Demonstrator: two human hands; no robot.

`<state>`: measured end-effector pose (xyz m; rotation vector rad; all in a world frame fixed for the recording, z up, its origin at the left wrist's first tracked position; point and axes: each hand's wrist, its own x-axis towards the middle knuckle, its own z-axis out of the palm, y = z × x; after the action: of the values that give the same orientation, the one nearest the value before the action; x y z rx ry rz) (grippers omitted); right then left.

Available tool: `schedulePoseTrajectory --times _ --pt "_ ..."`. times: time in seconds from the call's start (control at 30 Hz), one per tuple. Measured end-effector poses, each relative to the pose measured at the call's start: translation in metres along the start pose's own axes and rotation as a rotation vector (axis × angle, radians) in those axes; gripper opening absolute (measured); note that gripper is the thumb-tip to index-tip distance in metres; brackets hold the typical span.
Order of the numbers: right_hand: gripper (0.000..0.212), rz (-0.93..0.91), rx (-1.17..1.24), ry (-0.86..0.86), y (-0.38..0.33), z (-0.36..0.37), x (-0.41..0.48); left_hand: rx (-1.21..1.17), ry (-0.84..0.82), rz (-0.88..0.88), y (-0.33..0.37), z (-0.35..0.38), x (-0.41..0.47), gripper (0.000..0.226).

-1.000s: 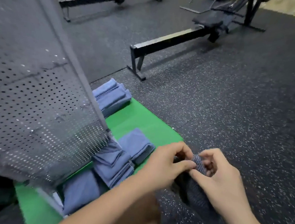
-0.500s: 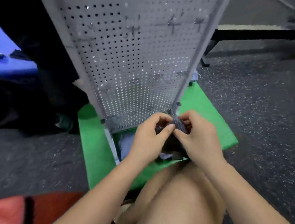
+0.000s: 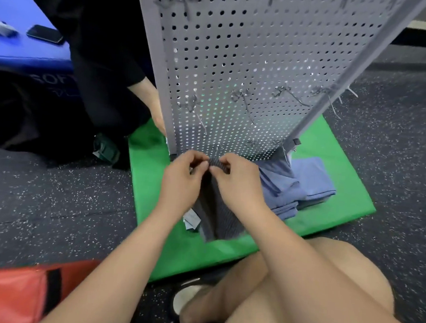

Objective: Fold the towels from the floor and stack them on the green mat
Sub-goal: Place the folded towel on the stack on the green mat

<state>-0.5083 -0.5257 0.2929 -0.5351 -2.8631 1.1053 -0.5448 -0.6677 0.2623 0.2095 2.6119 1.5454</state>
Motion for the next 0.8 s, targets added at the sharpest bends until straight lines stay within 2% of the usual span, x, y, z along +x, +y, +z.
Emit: schedulePoseTrajectory --times 0.13,0.2,0.33,0.5,0.8 --pt "0.016 -0.006 -0.063 0.085 -0.005 0.016 0.035 0.111 0.11 0.032 0.001 0.018 0.038 0.008" --pt "0.019 -0.022 -0.07 0.114 -0.007 0.024 0.047 0.188 0.162 0.015 -0.004 0.025 0.051 0.015" --pt "0.024 -0.06 -0.089 0.097 -0.008 0.044 0.059 0.37 0.275 0.006 -0.016 0.027 0.058 0.02" --pt "0.02 -0.074 -0.11 -0.022 -0.002 0.06 0.065 0.468 0.246 -0.072 -0.033 0.027 0.053 0.019" --pt "0.008 -0.011 -0.183 -0.056 0.003 0.079 0.056 0.459 0.199 -0.116 -0.051 0.034 0.048 0.009"
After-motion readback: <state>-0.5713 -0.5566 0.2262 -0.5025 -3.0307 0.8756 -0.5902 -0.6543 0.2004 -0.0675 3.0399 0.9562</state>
